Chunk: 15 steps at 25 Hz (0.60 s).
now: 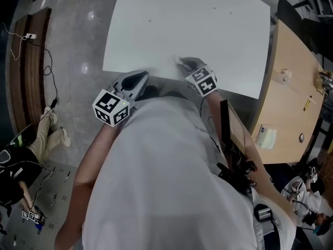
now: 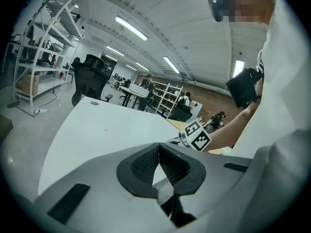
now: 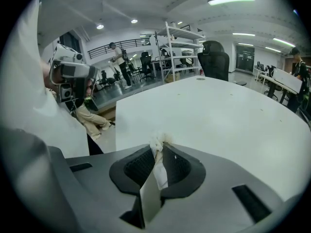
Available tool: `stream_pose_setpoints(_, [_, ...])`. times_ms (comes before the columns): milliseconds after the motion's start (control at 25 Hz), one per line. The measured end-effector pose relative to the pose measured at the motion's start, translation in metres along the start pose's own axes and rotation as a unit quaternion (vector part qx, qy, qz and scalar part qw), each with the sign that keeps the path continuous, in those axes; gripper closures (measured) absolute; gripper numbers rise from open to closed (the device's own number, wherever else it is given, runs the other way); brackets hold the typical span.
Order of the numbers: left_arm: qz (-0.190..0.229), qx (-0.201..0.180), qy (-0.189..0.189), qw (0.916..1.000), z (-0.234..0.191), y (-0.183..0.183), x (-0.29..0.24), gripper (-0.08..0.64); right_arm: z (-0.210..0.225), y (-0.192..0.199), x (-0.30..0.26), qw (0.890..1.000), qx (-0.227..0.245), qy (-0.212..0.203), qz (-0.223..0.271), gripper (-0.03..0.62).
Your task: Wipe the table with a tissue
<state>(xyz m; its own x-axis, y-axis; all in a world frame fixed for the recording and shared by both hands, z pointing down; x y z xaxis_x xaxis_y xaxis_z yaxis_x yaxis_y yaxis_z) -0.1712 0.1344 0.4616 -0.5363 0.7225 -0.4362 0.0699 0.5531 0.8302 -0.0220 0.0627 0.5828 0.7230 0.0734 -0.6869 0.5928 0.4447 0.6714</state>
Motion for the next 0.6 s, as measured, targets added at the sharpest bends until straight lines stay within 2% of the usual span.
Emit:
stream_pose_setpoints(160, [0.008,-0.006,-0.011,0.9999,0.010,0.004,0.009,0.554,-0.030,0.012,-0.002,0.999,0.025,-0.024,-0.004,0.537])
stream_pose_setpoints(360, [0.011,-0.014,-0.003,0.9998,0.013,-0.003,0.008,0.554,-0.051,0.019,-0.003,0.998,0.032,-0.049,-0.017,0.537])
stream_pose_setpoints(600, [0.013,-0.031,0.000,0.9994,0.015,-0.007,0.003,0.554,-0.051,0.011,-0.010,0.995,0.056,-0.072,-0.037,0.537])
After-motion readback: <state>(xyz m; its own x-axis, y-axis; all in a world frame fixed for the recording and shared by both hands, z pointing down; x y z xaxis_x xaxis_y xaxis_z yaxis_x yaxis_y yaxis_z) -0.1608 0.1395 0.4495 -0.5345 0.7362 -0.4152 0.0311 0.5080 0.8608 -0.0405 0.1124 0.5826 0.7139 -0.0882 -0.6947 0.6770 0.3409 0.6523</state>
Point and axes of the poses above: the fingertips, and each gripper's own axes: x backward along the fingers, z to its right, y out of its underside, the point moved 3 cm from there along x, backward along the fingers, and after that the axes turned 12 degrees about -y, right-handed, at the moved point
